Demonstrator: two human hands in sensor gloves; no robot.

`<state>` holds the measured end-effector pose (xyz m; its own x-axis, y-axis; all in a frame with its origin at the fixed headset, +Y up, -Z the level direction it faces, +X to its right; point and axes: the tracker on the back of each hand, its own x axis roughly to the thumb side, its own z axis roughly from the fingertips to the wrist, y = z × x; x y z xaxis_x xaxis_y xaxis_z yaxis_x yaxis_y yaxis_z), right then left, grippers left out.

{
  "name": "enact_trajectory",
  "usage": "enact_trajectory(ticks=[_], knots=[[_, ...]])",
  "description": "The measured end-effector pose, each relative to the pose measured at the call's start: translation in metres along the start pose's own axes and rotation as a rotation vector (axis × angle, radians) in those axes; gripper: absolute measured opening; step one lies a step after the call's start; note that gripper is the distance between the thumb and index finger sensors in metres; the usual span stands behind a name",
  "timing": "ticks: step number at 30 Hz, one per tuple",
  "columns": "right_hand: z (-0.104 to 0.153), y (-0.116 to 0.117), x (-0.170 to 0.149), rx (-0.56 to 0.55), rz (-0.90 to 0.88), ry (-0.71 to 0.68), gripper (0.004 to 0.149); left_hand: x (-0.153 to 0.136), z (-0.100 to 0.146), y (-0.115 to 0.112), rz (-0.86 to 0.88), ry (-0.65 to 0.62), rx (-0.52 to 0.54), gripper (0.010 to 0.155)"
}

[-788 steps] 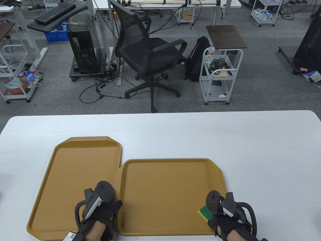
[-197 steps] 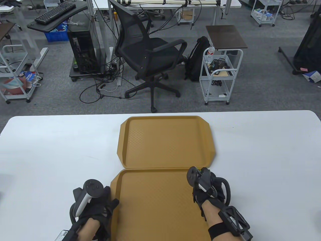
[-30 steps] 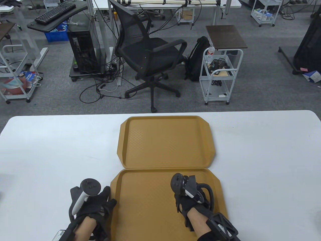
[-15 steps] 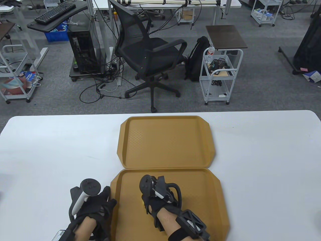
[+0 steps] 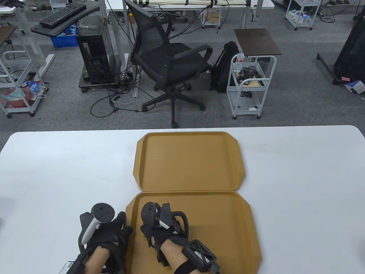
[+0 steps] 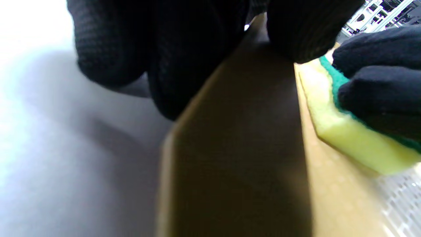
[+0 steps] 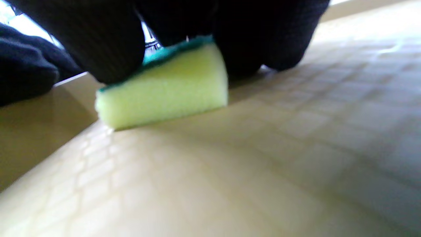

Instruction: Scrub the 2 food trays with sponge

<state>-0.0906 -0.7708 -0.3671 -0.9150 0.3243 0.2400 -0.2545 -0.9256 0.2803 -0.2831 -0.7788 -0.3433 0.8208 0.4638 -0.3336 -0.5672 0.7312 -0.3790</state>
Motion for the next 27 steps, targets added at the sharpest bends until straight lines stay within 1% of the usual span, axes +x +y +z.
enact_trajectory(ticks=[4,13,15,17,19,21,23,27], knots=[[0.010,0.002,0.003,0.056,0.000,-0.011,0.073,0.000,0.000,0.000,0.000,0.000,0.000,0.073],[0.037,0.010,0.015,0.115,0.058,-0.076,0.076,0.000,0.000,0.000,-0.006,0.001,0.001,0.073],[0.042,0.012,0.018,0.088,0.091,-0.060,0.081,0.000,0.000,0.000,-0.007,0.002,0.003,0.073],[0.047,0.015,0.023,0.016,0.130,-0.024,0.079,0.000,0.000,0.000,-0.009,0.002,0.004,0.073],[0.050,0.017,0.026,-0.006,0.194,-0.019,0.078,0.000,0.000,0.000,-0.010,0.002,0.005,0.073],[0.052,0.017,0.025,-0.003,0.228,-0.012,0.077,0.000,0.000,0.000,-0.009,0.003,0.006,0.073],[0.054,0.015,0.019,0.007,0.221,-0.018,0.077,0.000,0.000,0.000,-0.011,0.003,0.006,0.073],[0.060,0.007,-0.003,0.013,0.221,0.007,0.077,0.000,0.000,0.000,-0.011,0.002,0.003,0.073]])
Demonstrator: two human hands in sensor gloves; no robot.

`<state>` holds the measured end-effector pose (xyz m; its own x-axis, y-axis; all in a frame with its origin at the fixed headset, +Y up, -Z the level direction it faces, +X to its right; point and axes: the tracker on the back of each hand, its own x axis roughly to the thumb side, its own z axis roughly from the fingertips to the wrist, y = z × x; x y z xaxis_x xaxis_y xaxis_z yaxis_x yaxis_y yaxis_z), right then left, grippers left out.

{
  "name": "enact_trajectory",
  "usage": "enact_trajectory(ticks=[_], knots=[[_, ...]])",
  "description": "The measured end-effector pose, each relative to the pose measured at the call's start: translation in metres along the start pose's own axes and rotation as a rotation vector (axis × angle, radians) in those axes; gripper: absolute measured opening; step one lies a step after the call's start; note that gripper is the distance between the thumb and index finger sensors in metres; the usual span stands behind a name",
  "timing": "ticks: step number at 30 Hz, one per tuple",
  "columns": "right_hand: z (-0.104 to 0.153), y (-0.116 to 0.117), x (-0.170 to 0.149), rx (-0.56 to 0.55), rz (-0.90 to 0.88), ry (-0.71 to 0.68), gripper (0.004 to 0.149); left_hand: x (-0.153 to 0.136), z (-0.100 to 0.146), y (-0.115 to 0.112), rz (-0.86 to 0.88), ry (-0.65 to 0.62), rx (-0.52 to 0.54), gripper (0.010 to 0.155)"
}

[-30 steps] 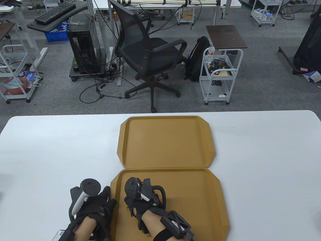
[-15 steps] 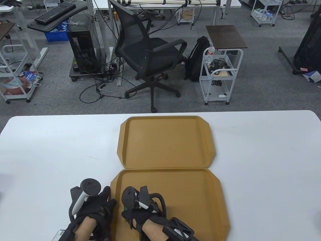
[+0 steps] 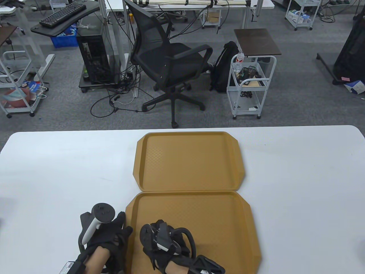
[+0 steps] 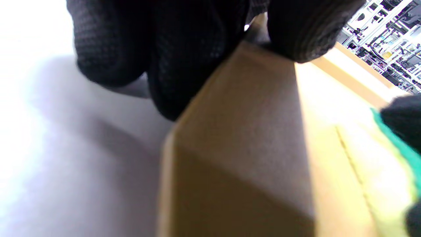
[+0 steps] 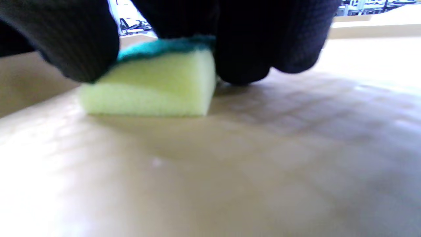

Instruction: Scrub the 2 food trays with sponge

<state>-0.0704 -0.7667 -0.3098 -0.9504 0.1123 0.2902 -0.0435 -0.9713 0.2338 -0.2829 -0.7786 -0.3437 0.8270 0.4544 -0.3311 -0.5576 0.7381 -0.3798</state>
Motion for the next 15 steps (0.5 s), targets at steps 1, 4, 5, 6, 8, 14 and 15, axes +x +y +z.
enact_trajectory(ticks=[1,4,5,6,8,14,15], knots=[[0.002,-0.001,-0.006,-0.001,0.001,0.004,0.077,0.000,0.000,0.000,-0.001,0.000,0.000,0.073],[0.009,-0.001,-0.029,-0.004,-0.009,0.032,0.077,0.000,0.000,0.000,-0.003,0.001,0.002,0.073],[0.012,-0.002,-0.039,-0.003,-0.015,0.044,0.077,0.000,0.000,0.000,-0.004,0.001,0.003,0.073],[0.014,-0.002,-0.044,-0.003,-0.018,0.051,0.077,0.000,0.000,0.000,-0.004,0.001,0.003,0.073],[0.021,-0.003,-0.059,-0.007,-0.019,0.071,0.077,0.000,0.000,0.000,-0.004,0.001,0.003,0.073],[0.037,-0.006,-0.105,-0.004,-0.021,0.137,0.077,0.000,0.001,0.000,-0.006,0.003,0.003,0.073],[0.039,-0.006,-0.114,-0.002,-0.025,0.151,0.077,0.001,0.001,0.000,-0.006,0.004,0.003,0.073]])
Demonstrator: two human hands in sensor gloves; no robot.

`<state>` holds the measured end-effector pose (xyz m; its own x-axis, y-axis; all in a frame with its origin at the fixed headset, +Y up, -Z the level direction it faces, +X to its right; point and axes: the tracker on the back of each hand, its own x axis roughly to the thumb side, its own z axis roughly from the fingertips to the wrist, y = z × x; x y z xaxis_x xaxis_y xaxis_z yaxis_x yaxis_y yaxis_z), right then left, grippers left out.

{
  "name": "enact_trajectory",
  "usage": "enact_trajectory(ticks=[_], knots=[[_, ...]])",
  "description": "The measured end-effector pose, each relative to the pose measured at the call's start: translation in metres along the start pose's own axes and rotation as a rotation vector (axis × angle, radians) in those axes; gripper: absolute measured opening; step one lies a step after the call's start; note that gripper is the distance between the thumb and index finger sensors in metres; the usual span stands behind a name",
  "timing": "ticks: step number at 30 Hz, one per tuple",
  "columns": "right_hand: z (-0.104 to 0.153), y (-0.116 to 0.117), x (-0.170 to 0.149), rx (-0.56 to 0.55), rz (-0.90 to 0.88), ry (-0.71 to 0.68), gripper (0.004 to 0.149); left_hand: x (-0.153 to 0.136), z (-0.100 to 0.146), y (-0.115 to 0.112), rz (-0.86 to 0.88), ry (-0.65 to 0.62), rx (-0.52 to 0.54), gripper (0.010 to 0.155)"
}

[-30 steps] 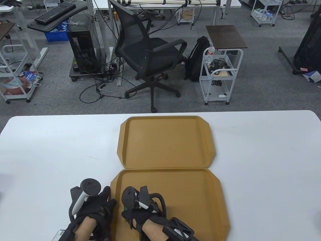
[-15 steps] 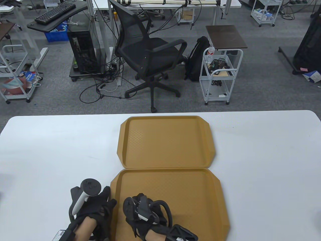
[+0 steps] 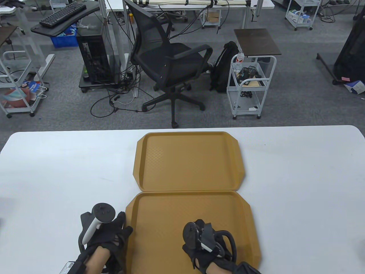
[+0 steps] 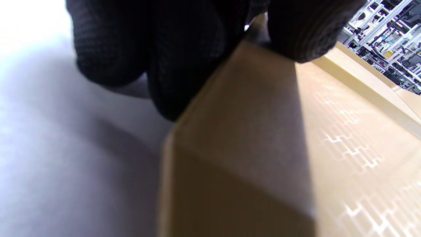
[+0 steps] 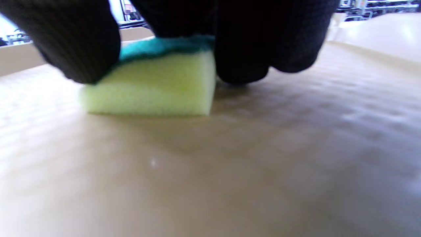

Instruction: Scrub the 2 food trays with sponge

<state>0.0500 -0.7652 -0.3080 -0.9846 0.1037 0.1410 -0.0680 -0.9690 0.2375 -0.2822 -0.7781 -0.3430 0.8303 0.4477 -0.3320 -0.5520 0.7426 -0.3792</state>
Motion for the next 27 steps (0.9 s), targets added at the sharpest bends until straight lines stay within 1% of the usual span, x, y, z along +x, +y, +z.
enact_trajectory(ticks=[6,13,16,20,23,27], knots=[[0.007,-0.004,-0.041,0.007,0.020,0.064,0.077,0.000,0.000,0.000,-0.003,0.003,0.004,0.073],[0.017,-0.007,-0.072,0.030,0.035,0.121,0.076,0.001,0.000,0.000,-0.005,0.004,0.005,0.073],[0.019,-0.007,-0.076,0.020,0.003,0.122,0.076,0.001,0.000,0.000,-0.007,0.005,0.006,0.073],[0.021,-0.004,-0.070,-0.014,0.053,0.124,0.076,0.001,0.000,0.000,-0.020,0.005,0.015,0.073],[0.021,-0.003,-0.069,-0.038,0.055,0.134,0.076,0.003,0.001,-0.001,-0.040,0.004,0.024,0.074],[0.021,-0.005,-0.071,-0.050,0.009,0.128,0.074,0.005,0.002,-0.002,-0.061,0.001,0.041,0.073]])
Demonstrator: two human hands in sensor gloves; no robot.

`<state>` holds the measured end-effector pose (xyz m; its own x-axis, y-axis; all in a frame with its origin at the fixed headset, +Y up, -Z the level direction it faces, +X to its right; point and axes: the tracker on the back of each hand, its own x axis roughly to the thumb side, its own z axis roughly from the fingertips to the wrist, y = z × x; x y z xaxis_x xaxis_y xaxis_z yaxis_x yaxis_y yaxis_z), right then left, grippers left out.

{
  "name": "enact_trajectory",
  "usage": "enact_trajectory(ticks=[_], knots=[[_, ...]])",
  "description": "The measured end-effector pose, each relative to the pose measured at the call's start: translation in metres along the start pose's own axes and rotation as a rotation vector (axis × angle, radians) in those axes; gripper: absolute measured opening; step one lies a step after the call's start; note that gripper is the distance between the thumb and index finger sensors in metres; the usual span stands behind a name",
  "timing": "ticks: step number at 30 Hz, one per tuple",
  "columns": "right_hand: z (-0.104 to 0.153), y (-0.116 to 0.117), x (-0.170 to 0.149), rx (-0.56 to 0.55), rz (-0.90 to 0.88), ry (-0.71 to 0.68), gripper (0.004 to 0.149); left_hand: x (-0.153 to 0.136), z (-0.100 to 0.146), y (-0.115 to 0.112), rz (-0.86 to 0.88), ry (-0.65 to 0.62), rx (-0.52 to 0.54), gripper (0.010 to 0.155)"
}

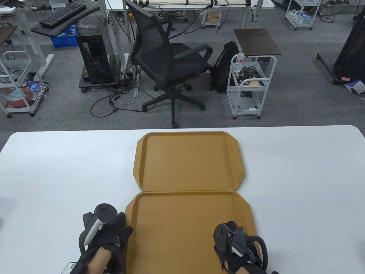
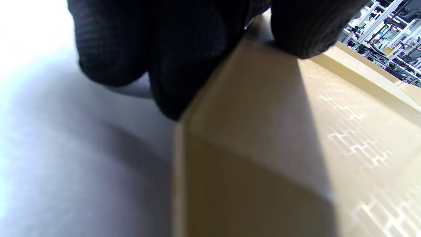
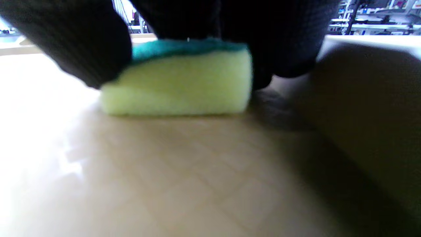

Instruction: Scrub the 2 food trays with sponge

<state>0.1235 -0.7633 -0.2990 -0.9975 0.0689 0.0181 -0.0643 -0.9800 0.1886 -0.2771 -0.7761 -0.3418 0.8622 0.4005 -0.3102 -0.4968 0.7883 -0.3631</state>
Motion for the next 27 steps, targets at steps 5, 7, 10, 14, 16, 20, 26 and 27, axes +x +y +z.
enact_trajectory(ticks=[5,7,10,14,16,20,26,27], knots=[[0.005,-0.016,-0.008,-0.066,-0.055,-0.025,0.072,0.001,0.001,-0.001,-0.025,-0.010,0.011,0.076],[0.008,-0.026,-0.013,-0.104,-0.093,-0.037,0.072,0.002,0.001,-0.002,-0.030,-0.014,0.003,0.083],[0.014,-0.040,-0.020,-0.168,-0.159,-0.052,0.071,0.005,0.003,-0.003,-0.066,-0.009,-0.009,0.089],[0.020,-0.054,-0.030,-0.224,-0.201,-0.055,0.071,0.004,0.003,-0.002,-0.042,-0.002,-0.008,0.089],[0.023,-0.058,-0.036,-0.243,-0.220,-0.051,0.071,0.003,0.004,-0.002,-0.007,0.001,-0.011,0.089],[0.024,-0.063,-0.045,-0.253,-0.247,-0.043,0.071,0.000,0.005,0.003,0.077,0.015,-0.030,0.088],[0.024,-0.065,-0.053,-0.257,-0.272,-0.034,0.070,-0.012,0.001,0.007,0.391,-0.014,-0.177,0.079],[0.024,-0.065,-0.053,-0.258,-0.275,-0.034,0.070,-0.013,0.001,0.008,0.421,-0.037,-0.193,0.075]])
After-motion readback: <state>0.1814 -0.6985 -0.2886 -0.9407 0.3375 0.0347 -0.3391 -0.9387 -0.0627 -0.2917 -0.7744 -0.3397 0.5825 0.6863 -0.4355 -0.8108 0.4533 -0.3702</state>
